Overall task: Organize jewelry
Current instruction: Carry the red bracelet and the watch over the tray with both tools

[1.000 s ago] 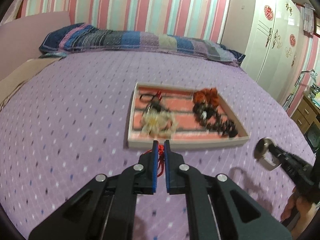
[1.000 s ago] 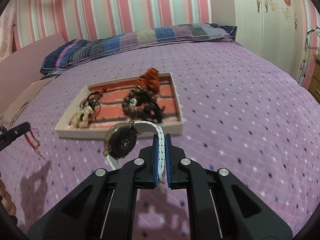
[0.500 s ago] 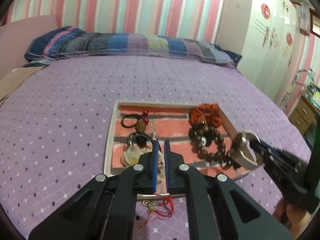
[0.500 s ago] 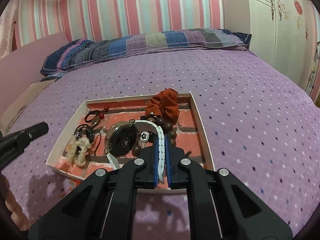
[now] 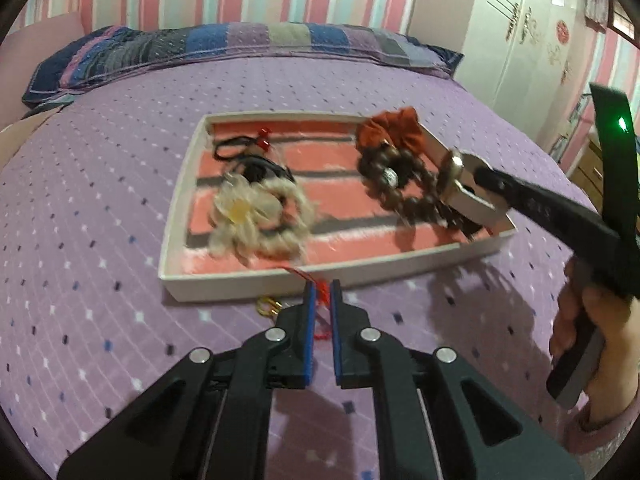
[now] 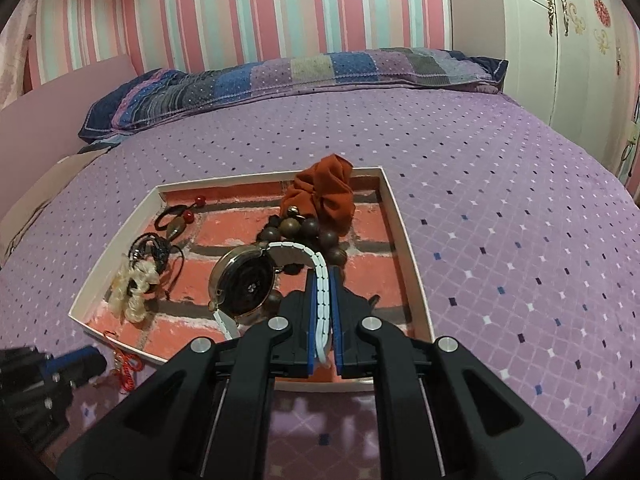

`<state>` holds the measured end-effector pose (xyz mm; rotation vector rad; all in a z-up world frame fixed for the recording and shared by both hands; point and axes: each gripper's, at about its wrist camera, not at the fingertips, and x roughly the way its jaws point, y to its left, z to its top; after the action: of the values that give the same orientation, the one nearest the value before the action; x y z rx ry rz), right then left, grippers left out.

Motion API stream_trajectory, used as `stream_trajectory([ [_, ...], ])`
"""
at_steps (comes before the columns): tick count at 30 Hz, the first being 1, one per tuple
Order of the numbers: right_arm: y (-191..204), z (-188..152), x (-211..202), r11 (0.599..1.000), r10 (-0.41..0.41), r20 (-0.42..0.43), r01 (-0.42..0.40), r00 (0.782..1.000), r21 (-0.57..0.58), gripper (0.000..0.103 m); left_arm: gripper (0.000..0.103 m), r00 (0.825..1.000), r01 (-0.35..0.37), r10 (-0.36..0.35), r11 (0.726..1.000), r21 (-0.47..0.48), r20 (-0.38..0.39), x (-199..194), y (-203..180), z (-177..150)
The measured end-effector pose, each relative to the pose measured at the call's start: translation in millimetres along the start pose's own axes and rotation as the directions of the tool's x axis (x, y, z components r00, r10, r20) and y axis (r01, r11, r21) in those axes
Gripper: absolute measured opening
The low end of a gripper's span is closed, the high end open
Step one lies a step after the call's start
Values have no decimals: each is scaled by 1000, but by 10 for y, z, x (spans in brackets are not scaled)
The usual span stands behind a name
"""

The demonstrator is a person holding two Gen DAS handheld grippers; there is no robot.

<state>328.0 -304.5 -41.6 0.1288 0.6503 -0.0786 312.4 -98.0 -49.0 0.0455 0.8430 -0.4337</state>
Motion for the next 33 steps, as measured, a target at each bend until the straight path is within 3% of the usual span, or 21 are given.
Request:
stream_trajectory([
  [1, -15, -2, -4, 1000, -2, 1, 2, 1000, 2, 7, 13, 1000, -1, 1, 1000, 1, -6, 25, -21, -15],
  [3, -78, 9, -14, 1000, -6, 4, 6, 1000, 12, 7, 53, 1000, -8, 8, 1000, 0, -9, 56, -30, -32],
  [4, -111, 14, -22, 1000, -8, 7, 8, 1000, 17, 7, 57, 1000, -19, 19, 1000, 0, 4, 50, -33, -54],
  [8, -205, 34, -27, 999, -14, 12, 14, 1000, 29, 7, 57, 998, -58, 58, 998, 24, 1, 111, -90, -70],
  [11, -243, 15, 5, 999, -12, 3, 12, 1000, 39, 7, 54, 998, -59, 59, 998, 10, -36, 249, -55, -70],
  [12, -243, 6, 12, 999, -13, 2, 13, 1000, 38, 7, 44, 997, -59, 60, 998, 6, -47, 288, -41, -75],
  [14, -234, -24, 29, 999, -15, -2, 15, 1000, 33, 7, 34, 996, -71, 71, 997, -2, -57, 353, -8, -71],
  [15, -229, -33, 37, 999, -13, -4, 13, 1000, 33, 7, 20, 996, -66, 66, 998, -4, -55, 354, 3, -53],
  [17, -210, -47, 47, 999, -10, -7, 10, 1000, 32, 7, 6, 997, -38, 36, 999, -19, -69, 384, 46, -15],
  [25, -184, -57, 71, 1000, -8, -8, 8, 1000, 18, 7, 5, 999, -33, 33, 999, 10, -9, 160, 18, 1],
  [33, -139, 20, 85, 1000, -4, 1, 4, 1000, 19, 7, 5, 994, -31, 36, 998, -47, 106, -167, 175, 554],
])
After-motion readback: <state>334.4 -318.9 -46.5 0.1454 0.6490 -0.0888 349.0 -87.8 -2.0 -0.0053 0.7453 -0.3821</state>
